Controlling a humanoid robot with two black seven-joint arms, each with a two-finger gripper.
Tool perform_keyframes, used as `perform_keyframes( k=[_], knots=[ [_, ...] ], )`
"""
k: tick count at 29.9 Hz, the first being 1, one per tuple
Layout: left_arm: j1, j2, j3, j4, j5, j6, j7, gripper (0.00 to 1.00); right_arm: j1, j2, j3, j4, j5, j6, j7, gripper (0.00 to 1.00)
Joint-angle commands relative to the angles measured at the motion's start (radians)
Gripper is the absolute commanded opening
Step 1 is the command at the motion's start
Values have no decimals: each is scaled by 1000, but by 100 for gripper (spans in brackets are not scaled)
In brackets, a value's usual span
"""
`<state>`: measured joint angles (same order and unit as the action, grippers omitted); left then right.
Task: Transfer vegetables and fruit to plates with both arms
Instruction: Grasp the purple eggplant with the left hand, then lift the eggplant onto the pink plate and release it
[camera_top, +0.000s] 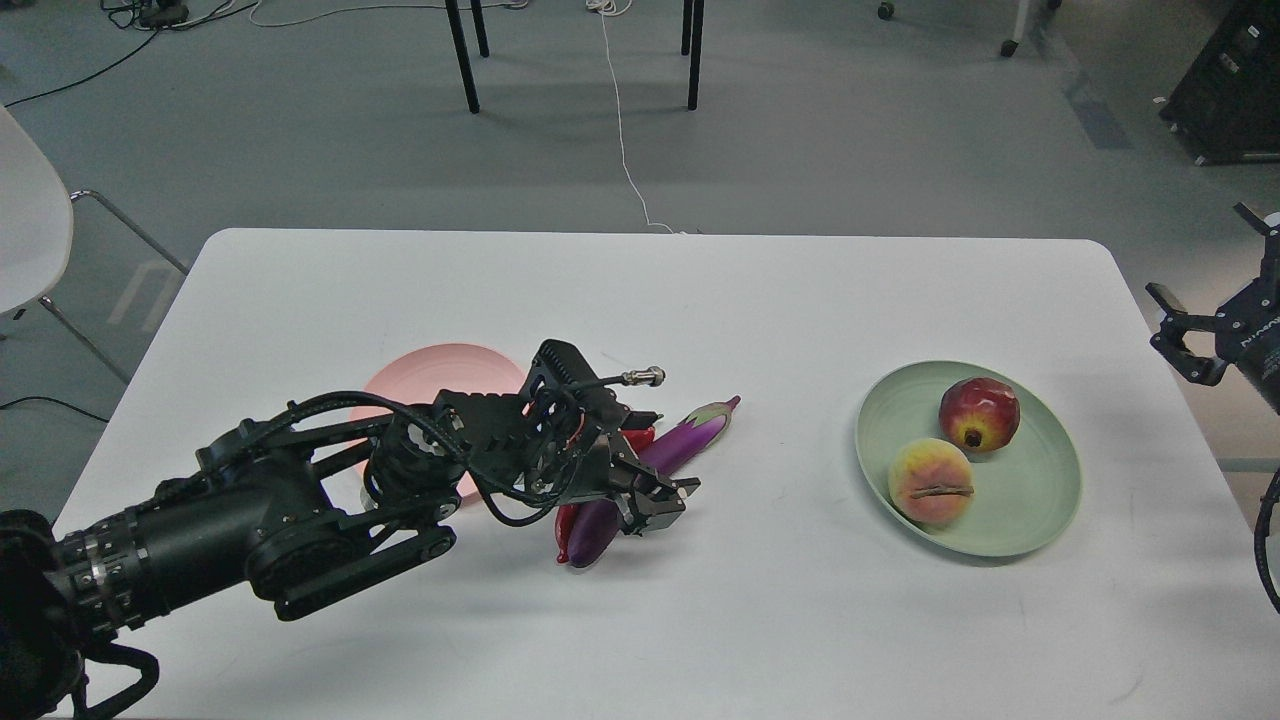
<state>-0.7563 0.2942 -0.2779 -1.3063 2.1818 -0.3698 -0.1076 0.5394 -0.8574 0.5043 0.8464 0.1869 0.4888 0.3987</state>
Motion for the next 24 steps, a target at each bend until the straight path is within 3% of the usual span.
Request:
perform_keyframes(
  k=[1, 24],
  knots=[
    [12, -1, 0, 22, 0, 0, 0, 67, 1, 0, 5, 2, -1, 0, -1, 98],
    [29, 22, -4, 9, 0, -1, 0, 10, 8, -5, 3, 7, -6, 0, -1, 98]
  ],
)
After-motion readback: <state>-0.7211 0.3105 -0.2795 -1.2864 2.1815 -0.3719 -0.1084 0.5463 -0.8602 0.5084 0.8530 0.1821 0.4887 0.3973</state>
